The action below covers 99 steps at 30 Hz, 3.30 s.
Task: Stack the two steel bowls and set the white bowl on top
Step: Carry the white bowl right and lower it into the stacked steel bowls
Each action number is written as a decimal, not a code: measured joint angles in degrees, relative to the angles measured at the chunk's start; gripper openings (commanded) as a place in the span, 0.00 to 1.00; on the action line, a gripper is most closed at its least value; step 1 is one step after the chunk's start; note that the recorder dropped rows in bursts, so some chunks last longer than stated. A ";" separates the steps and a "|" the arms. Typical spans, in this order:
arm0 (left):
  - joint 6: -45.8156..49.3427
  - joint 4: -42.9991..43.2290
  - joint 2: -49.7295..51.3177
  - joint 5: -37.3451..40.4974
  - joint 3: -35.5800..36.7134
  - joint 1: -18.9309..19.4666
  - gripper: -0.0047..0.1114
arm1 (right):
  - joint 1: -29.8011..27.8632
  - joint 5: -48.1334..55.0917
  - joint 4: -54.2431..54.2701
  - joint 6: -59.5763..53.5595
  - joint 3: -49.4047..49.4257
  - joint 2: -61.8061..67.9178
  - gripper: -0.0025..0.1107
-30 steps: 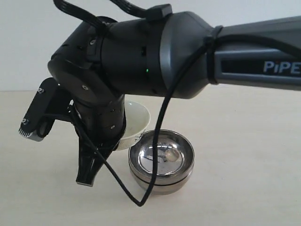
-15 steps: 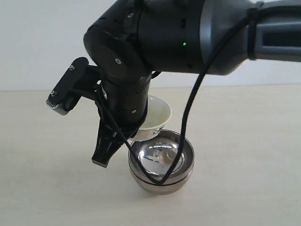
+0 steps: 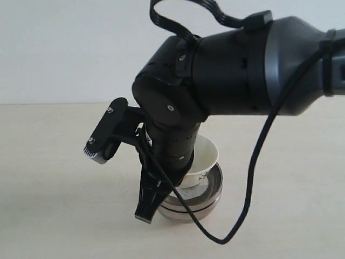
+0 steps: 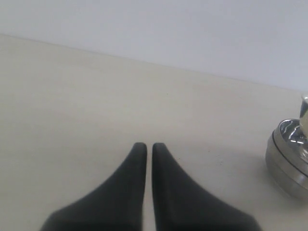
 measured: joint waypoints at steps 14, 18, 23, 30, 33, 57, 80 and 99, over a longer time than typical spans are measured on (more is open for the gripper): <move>0.00 0.00 0.00 0.00 0.00 0.00 0.07 | 0.00 -4.40 -0.56 0.78 3.19 1.32 0.02; 0.00 0.00 0.00 0.00 0.00 0.00 0.07 | 0.00 -5.56 -0.69 1.21 3.44 3.44 0.02; 0.00 0.00 0.00 0.00 0.00 0.00 0.07 | 0.00 -5.55 -1.05 1.35 3.44 3.52 0.02; 0.00 0.00 0.00 0.00 0.00 0.00 0.07 | 0.00 -5.87 -1.05 3.84 3.44 3.52 0.14; 0.00 0.00 0.00 0.00 0.00 0.00 0.07 | 0.00 -6.28 -1.41 5.03 3.44 3.52 0.34; 0.00 0.00 0.00 0.00 0.00 0.00 0.07 | -0.10 -4.10 -3.50 6.28 3.44 3.52 0.11; 0.00 0.00 0.00 0.00 0.00 0.00 0.07 | -0.10 -6.50 1.85 5.29 3.44 -1.65 0.11; 0.00 0.00 0.00 0.00 0.00 0.00 0.07 | -1.04 -11.64 2.25 7.84 3.44 3.85 0.11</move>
